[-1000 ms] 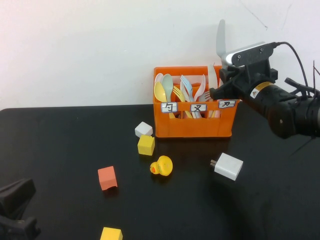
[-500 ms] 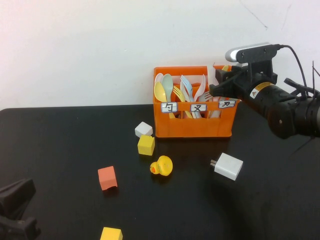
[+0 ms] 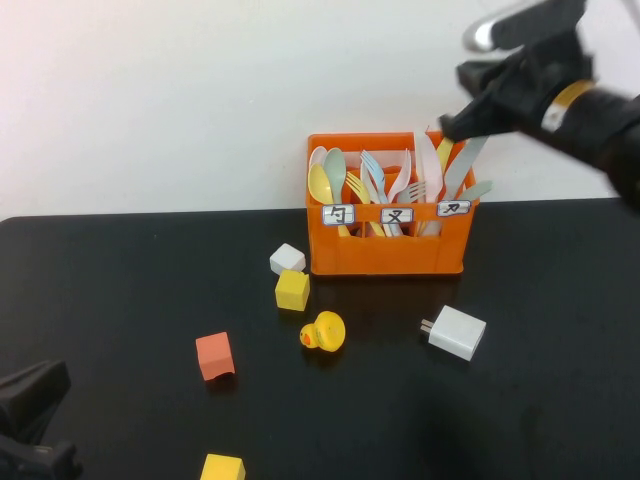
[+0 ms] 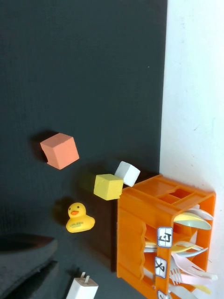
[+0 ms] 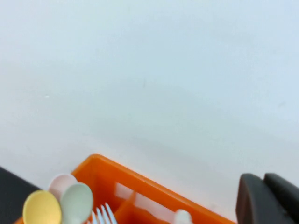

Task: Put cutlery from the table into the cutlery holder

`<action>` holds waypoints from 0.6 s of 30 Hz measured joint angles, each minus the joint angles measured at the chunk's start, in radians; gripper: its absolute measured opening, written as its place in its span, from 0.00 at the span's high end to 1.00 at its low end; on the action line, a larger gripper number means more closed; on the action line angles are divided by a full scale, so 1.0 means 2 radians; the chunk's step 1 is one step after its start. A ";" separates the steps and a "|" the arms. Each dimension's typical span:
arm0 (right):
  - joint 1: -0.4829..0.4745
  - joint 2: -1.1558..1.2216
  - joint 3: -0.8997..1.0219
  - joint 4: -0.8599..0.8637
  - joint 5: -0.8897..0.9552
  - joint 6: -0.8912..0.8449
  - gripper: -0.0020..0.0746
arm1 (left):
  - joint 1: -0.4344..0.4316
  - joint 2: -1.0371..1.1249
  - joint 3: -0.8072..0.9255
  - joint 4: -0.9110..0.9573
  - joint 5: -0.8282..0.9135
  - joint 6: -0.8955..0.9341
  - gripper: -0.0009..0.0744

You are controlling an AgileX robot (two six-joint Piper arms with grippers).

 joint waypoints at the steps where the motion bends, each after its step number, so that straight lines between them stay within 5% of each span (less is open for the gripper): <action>1: 0.000 -0.014 0.000 -0.005 0.024 -0.003 0.95 | 0.000 0.000 0.000 0.000 0.000 0.002 0.99; 8: 0.013 -0.120 0.028 -0.071 0.145 -0.031 0.97 | 0.000 0.000 0.000 0.000 0.000 0.005 0.99; 18: 0.029 -0.303 0.232 -0.089 0.098 -0.031 0.97 | 0.000 0.000 0.000 0.000 0.000 0.005 0.99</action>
